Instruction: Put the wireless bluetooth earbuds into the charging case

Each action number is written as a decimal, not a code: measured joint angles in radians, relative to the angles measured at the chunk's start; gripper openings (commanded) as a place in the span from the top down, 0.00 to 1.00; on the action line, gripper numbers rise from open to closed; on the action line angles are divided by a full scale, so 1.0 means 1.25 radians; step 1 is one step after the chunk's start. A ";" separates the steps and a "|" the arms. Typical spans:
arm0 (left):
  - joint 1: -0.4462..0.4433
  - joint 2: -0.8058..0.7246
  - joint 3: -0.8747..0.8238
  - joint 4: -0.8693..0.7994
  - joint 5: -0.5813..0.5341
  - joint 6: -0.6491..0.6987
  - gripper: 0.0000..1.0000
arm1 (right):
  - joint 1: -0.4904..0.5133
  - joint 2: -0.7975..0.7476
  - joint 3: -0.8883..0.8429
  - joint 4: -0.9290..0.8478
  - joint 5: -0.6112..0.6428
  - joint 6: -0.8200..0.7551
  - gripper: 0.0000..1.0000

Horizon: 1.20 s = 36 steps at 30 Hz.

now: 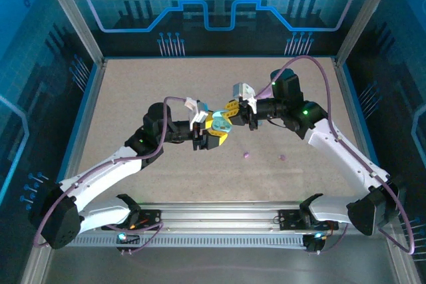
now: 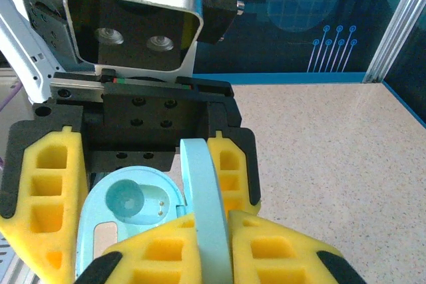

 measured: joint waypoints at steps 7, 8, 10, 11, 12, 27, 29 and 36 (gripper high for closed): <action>-0.002 0.000 0.000 -0.001 0.001 0.006 0.55 | 0.000 0.001 0.000 0.000 0.005 0.000 0.84; -0.002 0.000 0.000 -0.001 0.001 0.007 0.57 | 0.000 0.001 0.000 0.000 0.006 0.000 0.84; -0.003 0.000 0.000 -0.004 0.000 0.006 0.61 | 0.000 0.001 0.000 0.000 0.009 0.000 0.83; -0.003 0.000 0.000 -0.005 0.001 0.007 0.63 | 0.000 0.001 0.000 0.000 0.009 0.000 0.83; -0.003 0.000 0.000 -0.006 0.000 0.008 0.64 | 0.000 0.001 0.000 -0.001 0.009 0.000 0.82; -0.003 -0.006 -0.003 -0.005 -0.003 0.019 0.71 | 0.001 0.001 0.002 -0.007 0.016 0.002 0.67; -0.003 -0.007 -0.008 -0.004 -0.003 0.019 0.71 | 0.001 0.001 0.009 -0.010 0.023 0.013 0.63; -0.003 -0.012 -0.036 0.014 -0.028 0.018 0.71 | -0.007 -0.005 0.051 -0.013 0.065 0.116 0.44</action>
